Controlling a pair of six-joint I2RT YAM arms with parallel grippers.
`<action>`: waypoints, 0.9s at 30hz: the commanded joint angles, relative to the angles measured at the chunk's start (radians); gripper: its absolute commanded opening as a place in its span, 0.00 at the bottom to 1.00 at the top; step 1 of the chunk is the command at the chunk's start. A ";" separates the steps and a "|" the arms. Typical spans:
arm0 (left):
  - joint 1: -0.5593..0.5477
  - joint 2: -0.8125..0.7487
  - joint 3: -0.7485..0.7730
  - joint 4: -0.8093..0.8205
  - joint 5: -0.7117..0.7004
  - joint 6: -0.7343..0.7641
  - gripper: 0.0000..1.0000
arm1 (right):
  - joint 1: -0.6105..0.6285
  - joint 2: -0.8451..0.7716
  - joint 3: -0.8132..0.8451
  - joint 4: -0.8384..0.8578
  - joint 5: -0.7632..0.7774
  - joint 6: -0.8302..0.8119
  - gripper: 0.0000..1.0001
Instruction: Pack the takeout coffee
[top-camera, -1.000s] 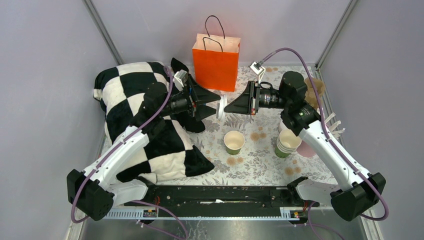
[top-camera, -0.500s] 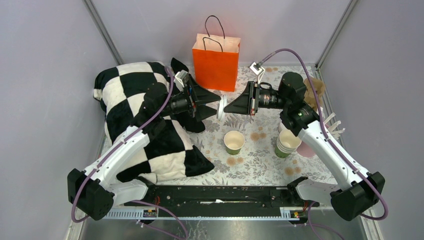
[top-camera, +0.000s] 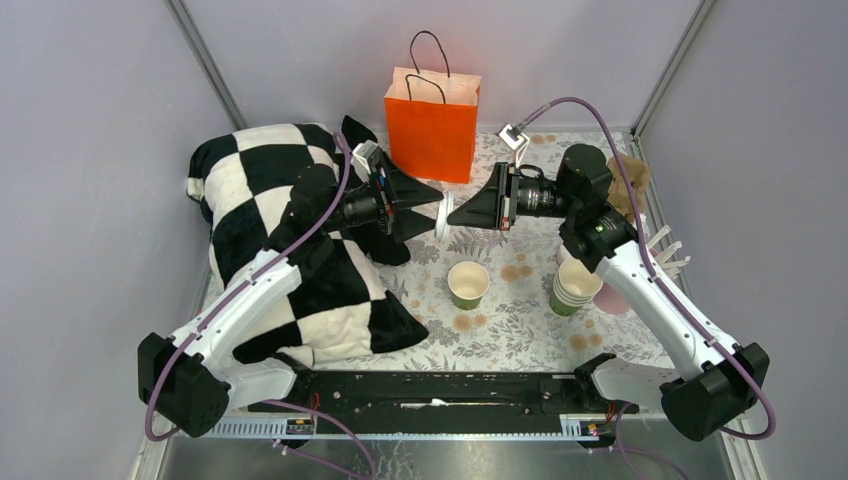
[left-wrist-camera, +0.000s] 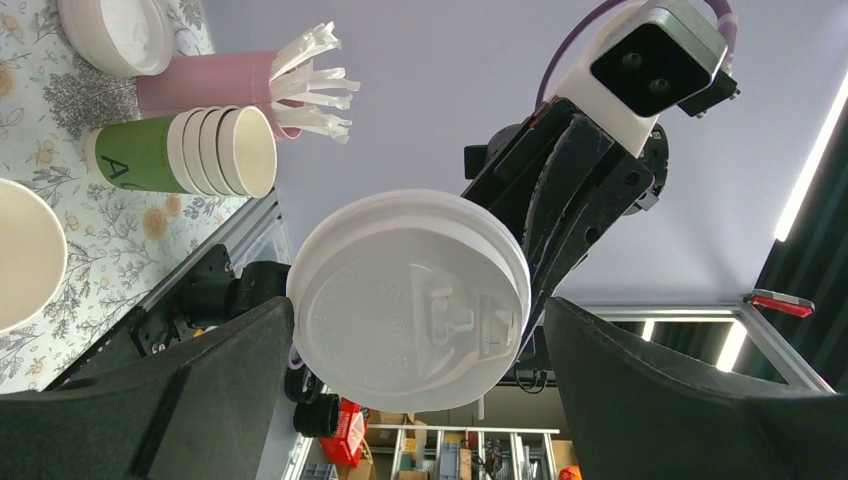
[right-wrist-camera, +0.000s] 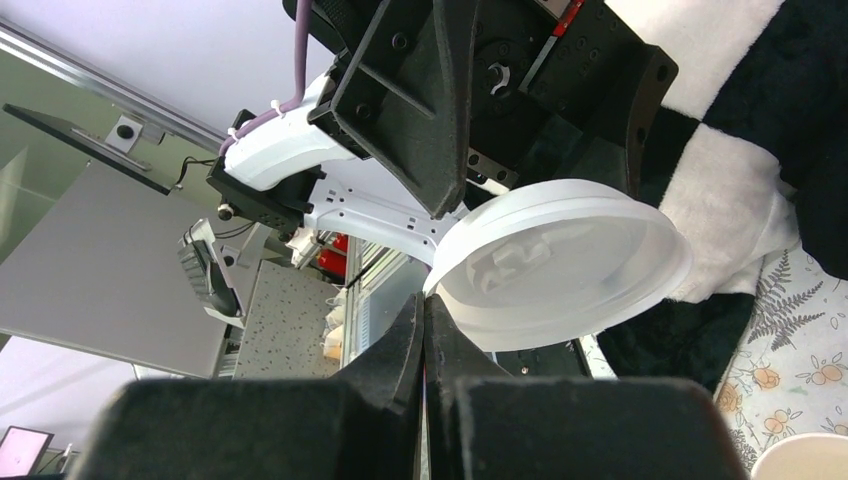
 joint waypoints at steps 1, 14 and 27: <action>-0.004 -0.006 0.005 0.071 0.012 -0.010 0.98 | 0.006 -0.006 -0.006 0.062 -0.024 0.002 0.00; -0.012 -0.005 0.035 -0.009 -0.012 0.032 0.88 | 0.007 -0.015 -0.012 0.057 -0.020 0.001 0.00; -0.024 0.001 0.045 -0.013 -0.015 0.045 0.86 | 0.007 -0.012 -0.008 0.054 -0.017 -0.001 0.00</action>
